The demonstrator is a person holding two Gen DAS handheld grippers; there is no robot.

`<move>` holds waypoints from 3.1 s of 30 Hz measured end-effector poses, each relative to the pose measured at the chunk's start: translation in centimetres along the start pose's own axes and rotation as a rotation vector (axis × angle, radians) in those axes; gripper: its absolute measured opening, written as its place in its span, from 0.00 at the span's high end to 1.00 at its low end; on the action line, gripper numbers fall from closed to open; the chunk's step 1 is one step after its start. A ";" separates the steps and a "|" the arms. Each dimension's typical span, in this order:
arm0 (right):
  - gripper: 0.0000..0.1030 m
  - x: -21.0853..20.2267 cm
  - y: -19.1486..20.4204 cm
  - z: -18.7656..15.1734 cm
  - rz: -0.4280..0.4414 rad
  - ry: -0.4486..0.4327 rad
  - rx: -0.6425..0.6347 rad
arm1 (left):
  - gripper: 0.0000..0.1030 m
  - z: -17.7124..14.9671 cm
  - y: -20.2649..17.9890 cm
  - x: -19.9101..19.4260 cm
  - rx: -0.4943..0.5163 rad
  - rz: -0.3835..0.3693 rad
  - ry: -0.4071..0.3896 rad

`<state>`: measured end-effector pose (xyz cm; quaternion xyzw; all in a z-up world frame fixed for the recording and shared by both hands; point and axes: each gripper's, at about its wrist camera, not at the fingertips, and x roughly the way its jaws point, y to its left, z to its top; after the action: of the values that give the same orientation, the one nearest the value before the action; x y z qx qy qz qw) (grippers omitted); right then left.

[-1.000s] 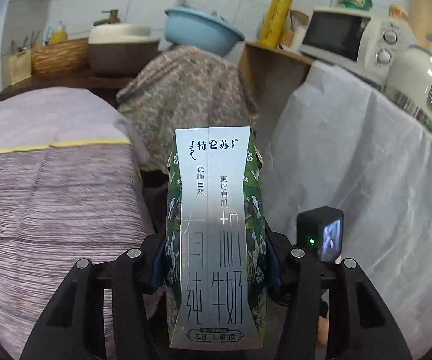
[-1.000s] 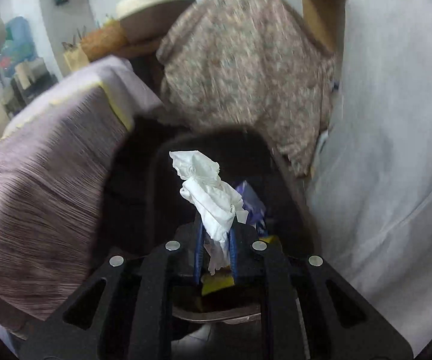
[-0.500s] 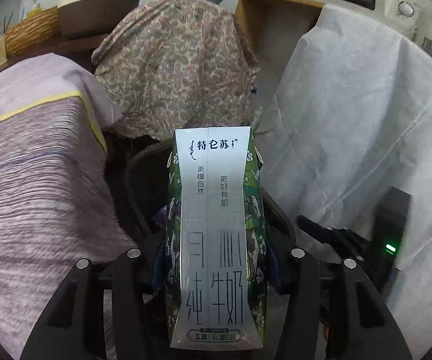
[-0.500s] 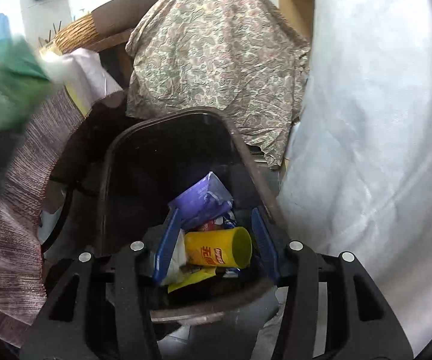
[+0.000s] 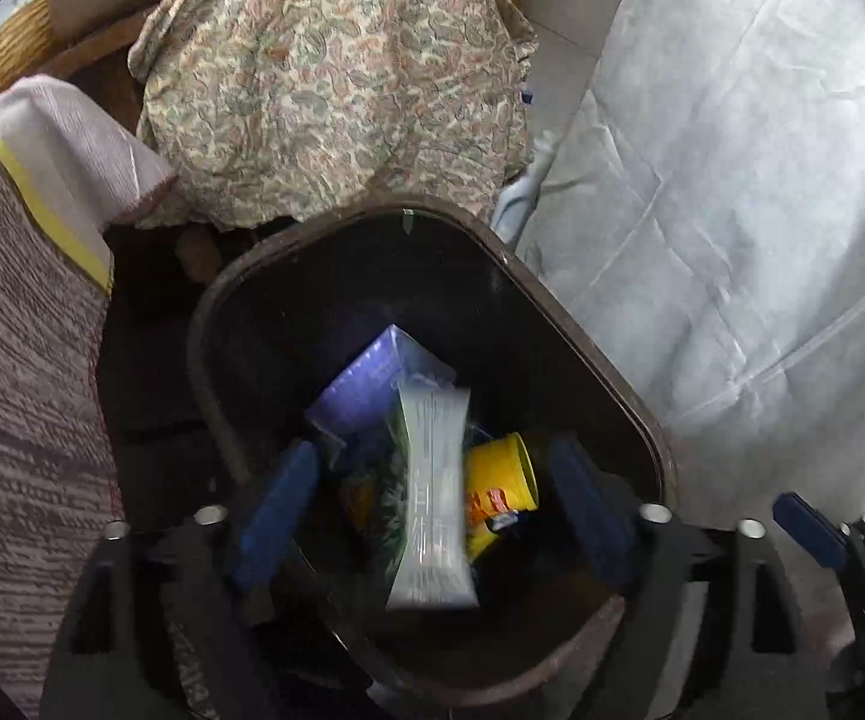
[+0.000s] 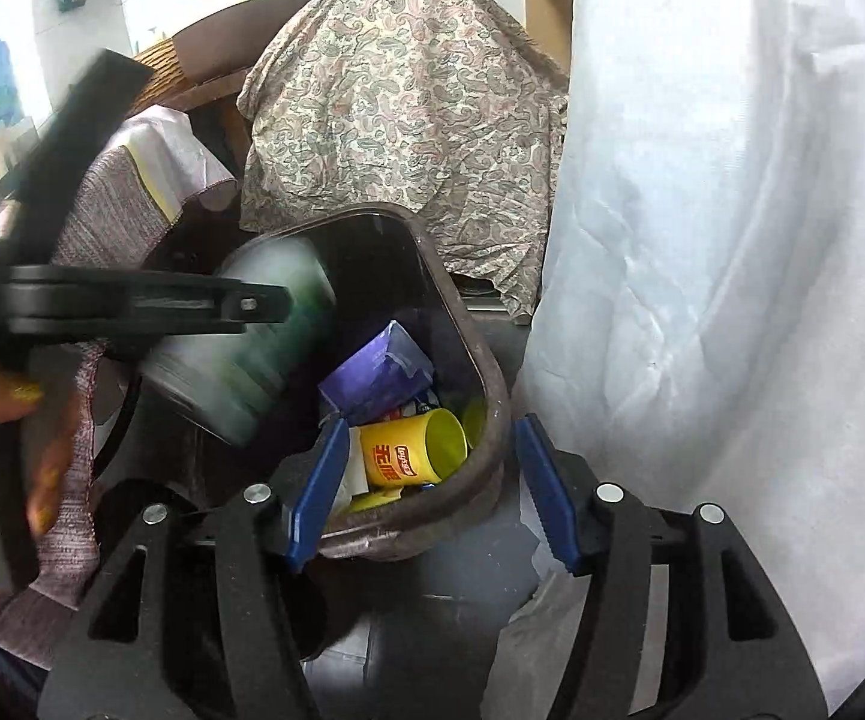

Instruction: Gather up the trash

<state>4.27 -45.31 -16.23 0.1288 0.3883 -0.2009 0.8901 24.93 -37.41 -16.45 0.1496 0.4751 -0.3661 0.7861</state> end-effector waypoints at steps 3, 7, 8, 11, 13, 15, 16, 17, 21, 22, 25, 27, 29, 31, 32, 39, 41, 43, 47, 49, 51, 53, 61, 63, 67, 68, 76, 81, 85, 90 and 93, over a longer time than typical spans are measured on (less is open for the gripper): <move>0.42 -0.6 0.1 -0.3 -0.003 -0.011 -0.002 | 0.21 -0.1 -0.2 -1.3 -0.012 -0.004 -0.020; 0.42 -1.3 0.6 -0.4 -0.002 -0.023 -0.009 | 0.21 -0.8 -1.2 -6.6 -0.008 -0.005 -0.157; 0.42 -1.5 0.7 -0.3 -0.003 -0.028 -0.014 | 0.20 -1.2 -1.4 -8.7 0.002 -0.010 -0.209; 0.40 -2.6 1.4 -0.1 -0.012 -0.056 -0.026 | 0.06 -3.6 -1.6 -15.5 0.028 0.008 -0.390; 0.37 -3.7 1.9 0.2 -0.008 -0.085 -0.030 | 0.05 -5.4 -1.2 -19.5 0.027 0.037 -0.496; 0.26 -5.2 2.7 0.7 -0.003 -0.132 -0.037 | 0.05 -7.6 -0.3 -23.3 0.012 0.089 -0.588; 0.26 -6.0 3.2 1.0 0.005 -0.155 -0.047 | 0.05 -8.6 0.2 -24.9 0.001 0.119 -0.625; 0.24 -6.6 3.7 1.3 0.013 -0.171 -0.055 | 0.05 -9.7 0.9 -26.2 -0.013 0.151 -0.655; 0.08 -10.9 7.0 2.3 0.064 -0.298 -0.082 | 0.05 -14.9 3.6 -30.6 -0.082 0.311 -0.735; 0.07 -11.9 7.8 2.4 0.073 -0.330 -0.089 | 0.05 -16.1 4.0 -31.2 -0.087 0.366 -0.734; 0.06 -15.6 10.8 2.0 0.129 -0.426 -0.098 | 0.05 -19.4 4.9 -33.4 -0.118 0.472 -0.746; 0.06 -17.5 12.7 1.4 0.160 -0.451 -0.116 | 0.05 -21.9 5.6 -35.1 -0.179 0.504 -0.793; 0.06 -19.3 14.6 0.6 0.180 -0.476 -0.158 | 0.05 -23.8 5.8 -36.3 -0.236 0.546 -0.833; 0.06 -20.7 16.2 -0.4 0.187 -0.491 -0.189 | 0.05 -25.5 5.6 -37.1 -0.271 0.587 -0.859; 0.06 -21.1 16.7 -0.8 0.196 -0.493 -0.202 | 0.05 -26.2 5.3 -37.3 -0.282 0.608 -0.858; 0.06 -24.5 18.4 -4.1 0.257 -0.552 -0.219 | 0.05 -29.6 5.3 -37.9 -0.362 0.673 -0.820; 0.06 -24.7 18.6 -4.3 0.259 -0.548 -0.220 | 0.05 -30.5 5.3 -38.0 -0.380 0.686 -0.824; 0.06 -25.0 18.8 -4.8 0.263 -0.545 -0.216 | 0.05 -30.9 5.0 -38.1 -0.371 0.697 -0.834; 0.06 -25.5 19.1 -5.4 0.236 -0.577 -0.240 | 0.05 -30.9 4.8 -38.2 -0.368 0.715 -0.836; 0.06 -25.7 19.3 -5.5 0.229 -0.583 -0.245 | 0.05 -31.0 4.9 -38.3 -0.378 0.712 -0.839; 0.06 -25.8 19.0 -5.6 0.237 -0.581 -0.240 | 0.05 -30.9 5.0 -38.3 -0.386 0.704 -0.842; 0.06 -25.6 18.7 -5.6 0.235 -0.571 -0.233 | 0.05 -30.9 5.0 -38.2 -0.385 0.698 -0.837; 0.06 -25.6 18.3 -5.5 0.237 -0.571 -0.235 | 0.05 -31.1 4.2 -38.5 -0.370 0.706 -0.861; 0.06 -25.8 18.4 -5.6 0.235 -0.577 -0.239 | 0.05 -31.1 4.2 -38.5 -0.366 0.699 -0.857; 0.06 -25.8 18.1 -5.7 0.229 -0.579 -0.236 | 0.05 -31.0 4.2 -38.3 -0.363 0.684 -0.848; 0.06 -25.8 18.0 -5.7 0.230 -0.578 -0.235 | 0.05 -31.0 4.1 -38.3 -0.361 0.683 -0.849; 0.06 -25.7 17.9 -5.5 0.228 -0.573 -0.241 | 0.05 -30.8 3.9 -38.3 -0.346 0.685 -0.847; 0.06 -25.6 17.8 -5.4 0.229 -0.569 -0.240 | 0.05 -30.8 4.0 -38.3 -0.349 0.680 -0.844; 0.06 -25.6 17.8 -5.5 0.230 -0.568 -0.240 | 0.05 -30.8 3.9 -38.3 -0.346 0.680 -0.843; 0.06 -25.6 17.9 -5.5 0.231 -0.563 -0.237 | 0.05 -30.7 3.9 -38.1 -0.340 0.682 -0.839; 0.06 -25.6 18.0 -5.4 0.230 -0.561 -0.234 | 0.05 -30.8 3.9 -38.1 -0.343 0.681 -0.838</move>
<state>-6.79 -20.70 0.50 0.0081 0.1315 -0.0808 0.9880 -2.57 -0.27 0.25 0.0065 0.0999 -0.0377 0.9943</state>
